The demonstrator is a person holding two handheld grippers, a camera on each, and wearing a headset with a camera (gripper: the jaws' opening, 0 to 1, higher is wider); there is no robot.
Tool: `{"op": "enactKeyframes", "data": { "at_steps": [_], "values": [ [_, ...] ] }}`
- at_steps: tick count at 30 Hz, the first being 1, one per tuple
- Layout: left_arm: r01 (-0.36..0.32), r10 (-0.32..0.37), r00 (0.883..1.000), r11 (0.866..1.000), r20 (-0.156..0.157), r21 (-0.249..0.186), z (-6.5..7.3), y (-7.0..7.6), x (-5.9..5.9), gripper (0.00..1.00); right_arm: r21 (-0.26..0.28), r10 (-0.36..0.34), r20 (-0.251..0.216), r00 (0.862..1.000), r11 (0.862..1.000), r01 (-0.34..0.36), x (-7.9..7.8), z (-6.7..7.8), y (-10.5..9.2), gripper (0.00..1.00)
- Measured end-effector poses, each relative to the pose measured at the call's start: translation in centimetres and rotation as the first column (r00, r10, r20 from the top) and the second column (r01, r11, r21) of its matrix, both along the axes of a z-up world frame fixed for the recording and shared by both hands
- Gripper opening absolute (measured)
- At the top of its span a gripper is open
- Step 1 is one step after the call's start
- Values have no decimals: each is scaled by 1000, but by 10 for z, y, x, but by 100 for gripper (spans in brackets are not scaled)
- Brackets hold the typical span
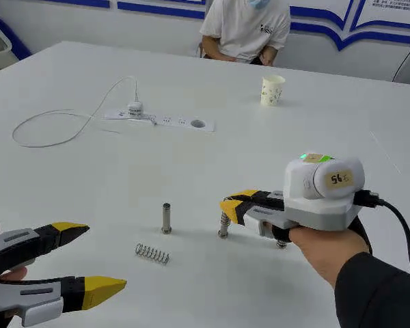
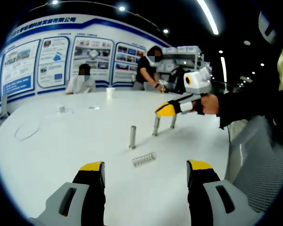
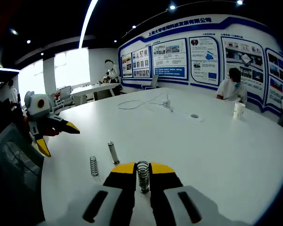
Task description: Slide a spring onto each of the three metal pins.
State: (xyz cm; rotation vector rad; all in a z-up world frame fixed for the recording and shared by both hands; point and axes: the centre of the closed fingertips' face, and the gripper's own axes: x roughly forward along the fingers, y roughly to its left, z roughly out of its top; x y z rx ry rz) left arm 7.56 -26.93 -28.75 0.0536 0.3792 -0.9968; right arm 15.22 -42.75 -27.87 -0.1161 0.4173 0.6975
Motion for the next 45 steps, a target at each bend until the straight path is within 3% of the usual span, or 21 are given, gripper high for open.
{"op": "enactKeyframes", "data": {
  "at_steps": [19,45],
  "values": [
    [-2,2,1000,1000,-1,-2,-1,0,0,72,-67,-2,-61,998,998,-2,-2,-24,-1,12],
    [-1,1,1000,1000,2,-3,1,0,-1,72,-88,-2,-83,997,996,-5,-10,-29,-6,15]
  ]
}}
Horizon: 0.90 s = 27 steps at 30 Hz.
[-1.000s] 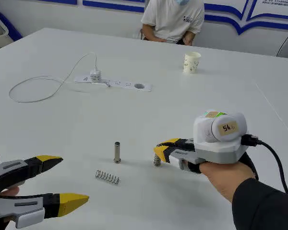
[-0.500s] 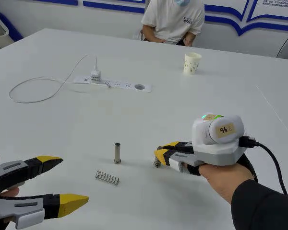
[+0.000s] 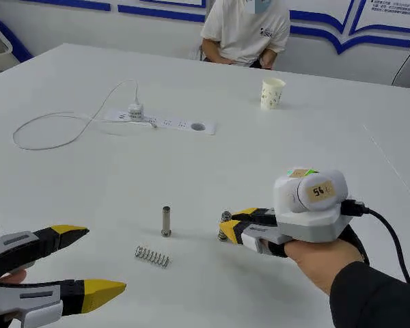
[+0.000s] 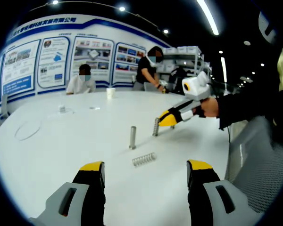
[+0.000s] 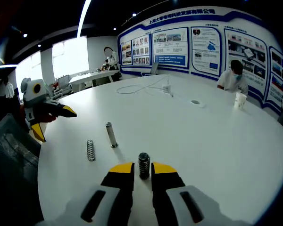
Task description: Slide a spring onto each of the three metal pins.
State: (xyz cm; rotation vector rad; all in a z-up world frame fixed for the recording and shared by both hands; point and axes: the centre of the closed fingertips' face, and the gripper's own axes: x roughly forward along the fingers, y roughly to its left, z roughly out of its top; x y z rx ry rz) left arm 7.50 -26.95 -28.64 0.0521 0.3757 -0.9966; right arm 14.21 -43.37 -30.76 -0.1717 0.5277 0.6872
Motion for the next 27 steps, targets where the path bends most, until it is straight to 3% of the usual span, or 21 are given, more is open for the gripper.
{"op": "enactKeyframes", "data": {
  "at_steps": [14,27],
  "values": [
    [-1,1,1000,1000,6,-8,2,0,0,72,-12,17,-31,999,1000,-17,-24,-5,-1,16],
    [-9,9,1000,1000,12,-8,3,1,1,72,-11,108,-33,994,994,-108,-39,0,32,16]
  ]
}}
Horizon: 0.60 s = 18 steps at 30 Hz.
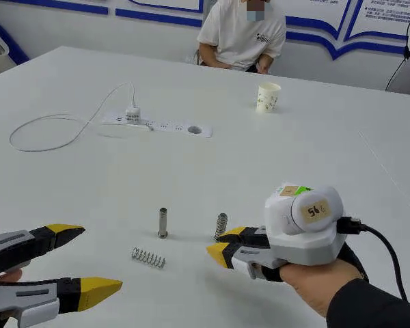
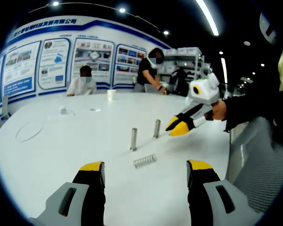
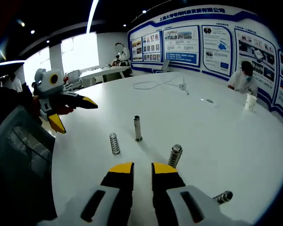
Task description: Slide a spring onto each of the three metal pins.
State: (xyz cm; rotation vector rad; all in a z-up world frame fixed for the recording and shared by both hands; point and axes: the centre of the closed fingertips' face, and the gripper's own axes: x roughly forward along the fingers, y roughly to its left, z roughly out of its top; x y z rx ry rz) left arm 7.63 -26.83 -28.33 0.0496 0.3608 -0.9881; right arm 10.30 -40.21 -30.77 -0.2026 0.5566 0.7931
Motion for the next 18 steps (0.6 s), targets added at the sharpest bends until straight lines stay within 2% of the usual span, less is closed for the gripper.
{"op": "enactKeyframes", "data": {
  "at_steps": [9,18],
  "values": [
    [2,-2,1000,1000,0,5,-1,-1,0,72,-24,86,3,996,996,-86,-4,4,27,16],
    [4,-4,1000,1000,1,8,-1,-1,-1,72,-60,162,-16,987,985,-162,-1,1,53,16]
  ]
}}
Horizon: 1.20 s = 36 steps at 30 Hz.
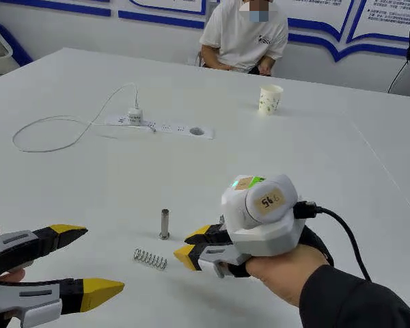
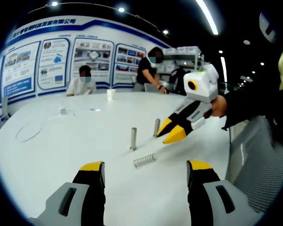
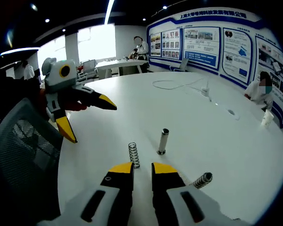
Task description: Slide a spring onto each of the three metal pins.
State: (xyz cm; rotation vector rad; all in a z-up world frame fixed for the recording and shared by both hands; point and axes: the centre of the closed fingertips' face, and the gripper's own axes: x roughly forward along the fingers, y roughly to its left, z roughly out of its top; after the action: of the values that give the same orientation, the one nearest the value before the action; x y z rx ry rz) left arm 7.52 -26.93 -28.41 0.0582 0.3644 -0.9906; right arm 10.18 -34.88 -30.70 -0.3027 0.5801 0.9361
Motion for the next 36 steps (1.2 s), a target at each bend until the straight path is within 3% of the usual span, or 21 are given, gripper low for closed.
{"op": "enactKeyframes", "data": {
  "at_steps": [14,22,36],
  "values": [
    [-2,2,1000,1000,-3,0,0,1,1,72,-67,78,-14,997,995,-79,7,-8,32,16],
    [-7,7,1000,1000,-4,-2,0,1,1,72,-120,127,-27,992,984,-129,11,-18,48,16],
    [-11,11,1000,1000,-11,-1,-1,2,2,72,-191,161,-56,985,967,-169,18,-37,57,16]
  ]
}}
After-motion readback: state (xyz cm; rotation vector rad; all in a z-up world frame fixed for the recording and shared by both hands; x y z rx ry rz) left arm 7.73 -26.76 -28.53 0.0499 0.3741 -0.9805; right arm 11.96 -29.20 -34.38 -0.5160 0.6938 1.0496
